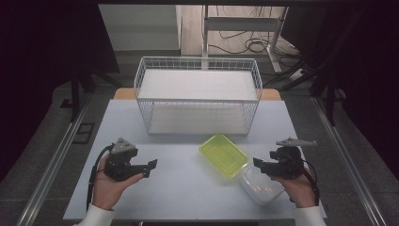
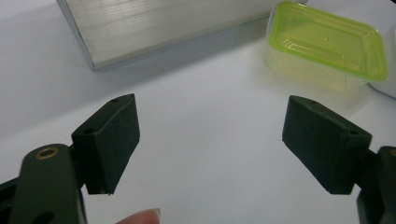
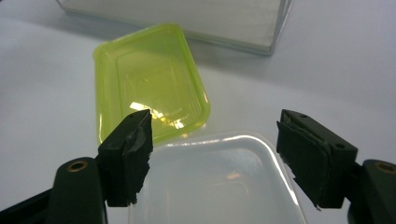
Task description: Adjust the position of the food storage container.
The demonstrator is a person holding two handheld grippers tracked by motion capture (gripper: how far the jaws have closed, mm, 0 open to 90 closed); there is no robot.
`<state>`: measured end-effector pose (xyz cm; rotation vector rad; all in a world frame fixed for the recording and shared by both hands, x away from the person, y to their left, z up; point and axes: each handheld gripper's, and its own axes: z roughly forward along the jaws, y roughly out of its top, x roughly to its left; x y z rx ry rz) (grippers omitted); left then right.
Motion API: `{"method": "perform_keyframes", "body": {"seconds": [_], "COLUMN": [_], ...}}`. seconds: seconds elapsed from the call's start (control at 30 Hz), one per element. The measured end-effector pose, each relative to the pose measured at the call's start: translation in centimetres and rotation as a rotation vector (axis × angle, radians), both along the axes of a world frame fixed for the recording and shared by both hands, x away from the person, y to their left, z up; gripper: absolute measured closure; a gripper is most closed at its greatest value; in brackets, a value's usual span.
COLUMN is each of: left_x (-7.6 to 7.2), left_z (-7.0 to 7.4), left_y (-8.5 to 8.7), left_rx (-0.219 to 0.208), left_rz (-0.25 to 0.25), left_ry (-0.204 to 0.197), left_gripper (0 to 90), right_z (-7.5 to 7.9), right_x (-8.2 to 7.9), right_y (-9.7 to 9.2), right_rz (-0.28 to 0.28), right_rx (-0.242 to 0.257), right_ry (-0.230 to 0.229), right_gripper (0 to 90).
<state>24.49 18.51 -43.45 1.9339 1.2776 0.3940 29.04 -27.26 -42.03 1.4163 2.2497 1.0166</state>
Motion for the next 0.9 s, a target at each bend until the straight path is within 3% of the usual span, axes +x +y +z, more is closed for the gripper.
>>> {"method": "perform_keyframes", "body": {"seconds": [0.27, 0.43, 0.73, 0.9], "left_x": [0.7, 0.5, 0.1, 0.0], "left_z": [-0.8, -0.9, -0.5, -0.8], "left_y": [-0.2, -0.5, -0.2, 0.0], "left_rx": [0.014, 0.024, 0.016, 0.019], "left_rz": [-0.01, -0.022, -0.035, -0.034], "left_ry": [0.029, 0.038, 0.045, 0.055], "left_gripper": [19.0, 18.8, 18.7, 18.4], "right_z": [-0.6, -0.1, 1.9, 2.2], "right_x": [0.3, 0.4, 3.5, 5.6], "right_y": [-0.2, 0.1, 3.4, 4.9], "right_rz": [-0.001, -0.018, 0.045, 0.08], "right_rx": [-0.016, -0.015, -0.089, -0.108], "right_ry": [0.027, 0.024, 0.064, 0.081], "right_gripper": [32.1, 35.0, 36.1, 40.5]}}
